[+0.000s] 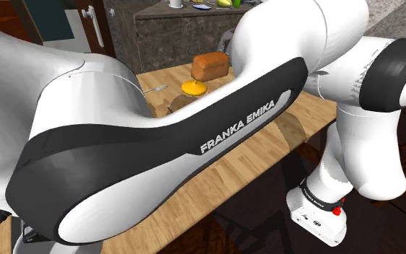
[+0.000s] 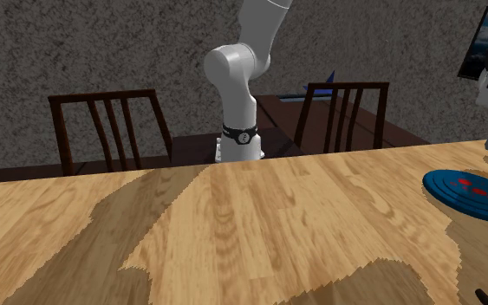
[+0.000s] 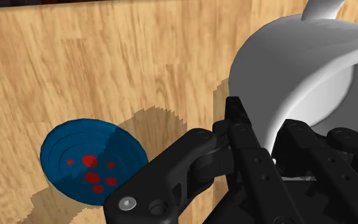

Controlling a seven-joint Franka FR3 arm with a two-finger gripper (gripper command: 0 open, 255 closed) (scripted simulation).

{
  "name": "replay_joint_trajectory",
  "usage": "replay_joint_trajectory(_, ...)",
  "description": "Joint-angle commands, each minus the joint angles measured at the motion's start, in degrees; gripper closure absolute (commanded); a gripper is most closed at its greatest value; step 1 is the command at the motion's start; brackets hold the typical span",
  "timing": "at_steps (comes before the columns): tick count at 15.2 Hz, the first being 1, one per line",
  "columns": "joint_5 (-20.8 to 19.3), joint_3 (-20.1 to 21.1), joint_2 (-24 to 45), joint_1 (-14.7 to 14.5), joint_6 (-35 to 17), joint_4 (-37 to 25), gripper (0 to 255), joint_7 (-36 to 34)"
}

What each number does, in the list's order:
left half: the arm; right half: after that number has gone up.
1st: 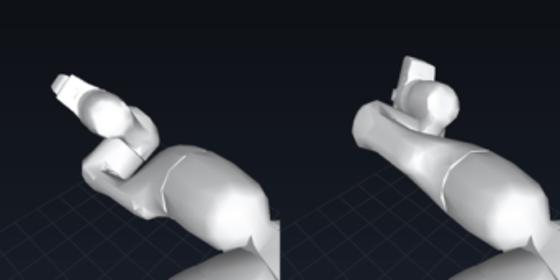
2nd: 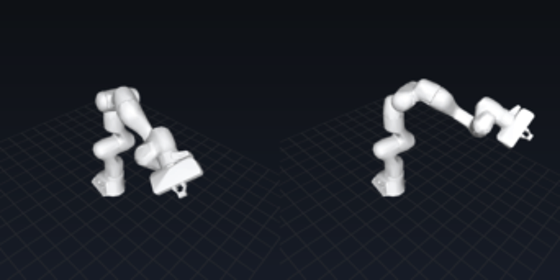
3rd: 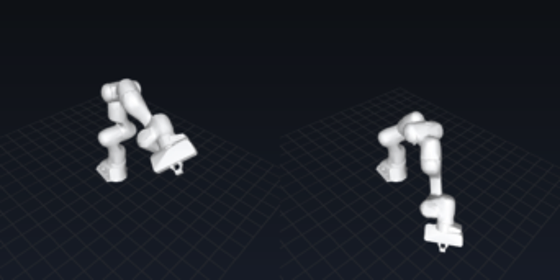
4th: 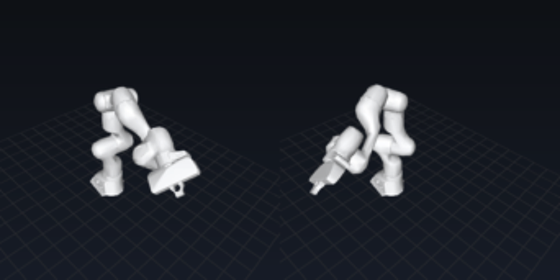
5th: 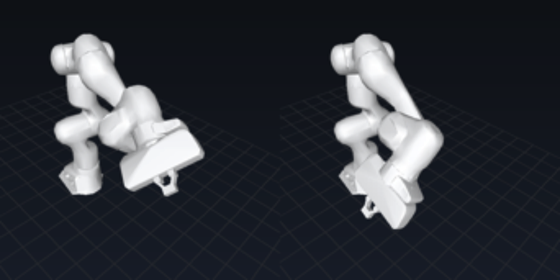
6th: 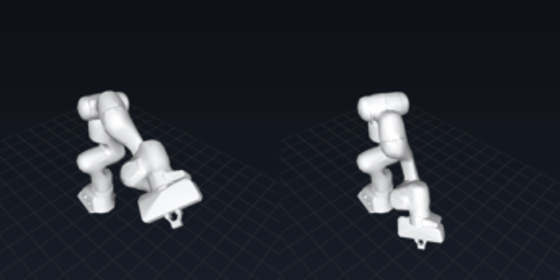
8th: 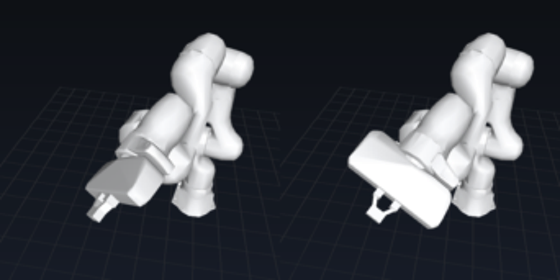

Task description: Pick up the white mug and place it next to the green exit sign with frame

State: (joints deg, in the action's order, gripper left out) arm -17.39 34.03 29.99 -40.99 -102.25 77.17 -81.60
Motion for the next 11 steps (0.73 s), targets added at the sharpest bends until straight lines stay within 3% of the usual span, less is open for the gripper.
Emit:
replay_joint_trajectory(1,-0.14,-0.10,0.16,0.20,-1.30,1.12,255,-0.08)
replay_joint_trajectory(11,-1.25,-0.76,1.61,0.68,-8.12,6.83,255,-1.06)
